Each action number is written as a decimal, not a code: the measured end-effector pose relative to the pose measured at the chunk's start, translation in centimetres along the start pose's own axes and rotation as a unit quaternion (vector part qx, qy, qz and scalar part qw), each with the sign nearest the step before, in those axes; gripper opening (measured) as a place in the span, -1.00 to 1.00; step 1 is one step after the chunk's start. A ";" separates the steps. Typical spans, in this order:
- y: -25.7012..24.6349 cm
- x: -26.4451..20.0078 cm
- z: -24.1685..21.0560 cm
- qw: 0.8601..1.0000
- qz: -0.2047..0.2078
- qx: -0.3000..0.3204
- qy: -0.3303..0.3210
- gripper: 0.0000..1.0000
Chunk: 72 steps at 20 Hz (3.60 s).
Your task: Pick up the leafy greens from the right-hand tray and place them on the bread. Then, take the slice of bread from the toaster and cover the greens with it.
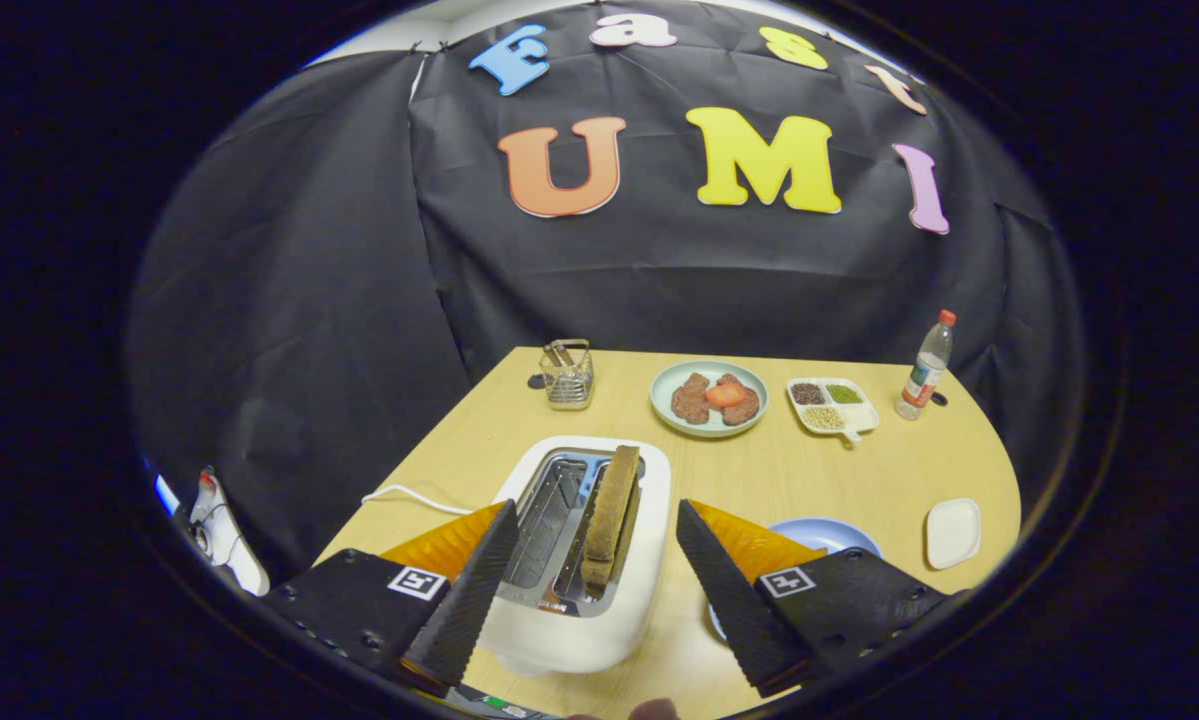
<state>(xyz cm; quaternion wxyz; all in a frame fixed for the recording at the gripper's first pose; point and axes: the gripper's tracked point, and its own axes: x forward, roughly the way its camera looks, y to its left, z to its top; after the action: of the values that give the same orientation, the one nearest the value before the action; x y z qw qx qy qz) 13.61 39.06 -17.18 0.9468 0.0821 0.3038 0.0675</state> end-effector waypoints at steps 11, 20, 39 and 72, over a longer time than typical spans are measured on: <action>-0.7 2.9 -0.1 0.998 -0.058 0.014 0.024 -0.19; -0.7 0.2 2.7 0.999 -0.019 0.028 -0.002 -0.95; -11.6 -7.6 3.5 0.997 0.032 -0.006 -0.071 -0.95; -24.8 1.2 -10.0 0.997 -0.006 -0.024 0.079 0.82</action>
<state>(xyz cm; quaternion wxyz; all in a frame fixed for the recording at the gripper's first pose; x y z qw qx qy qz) 10.64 16.17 -30.69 0.9218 0.0515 0.3768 0.0752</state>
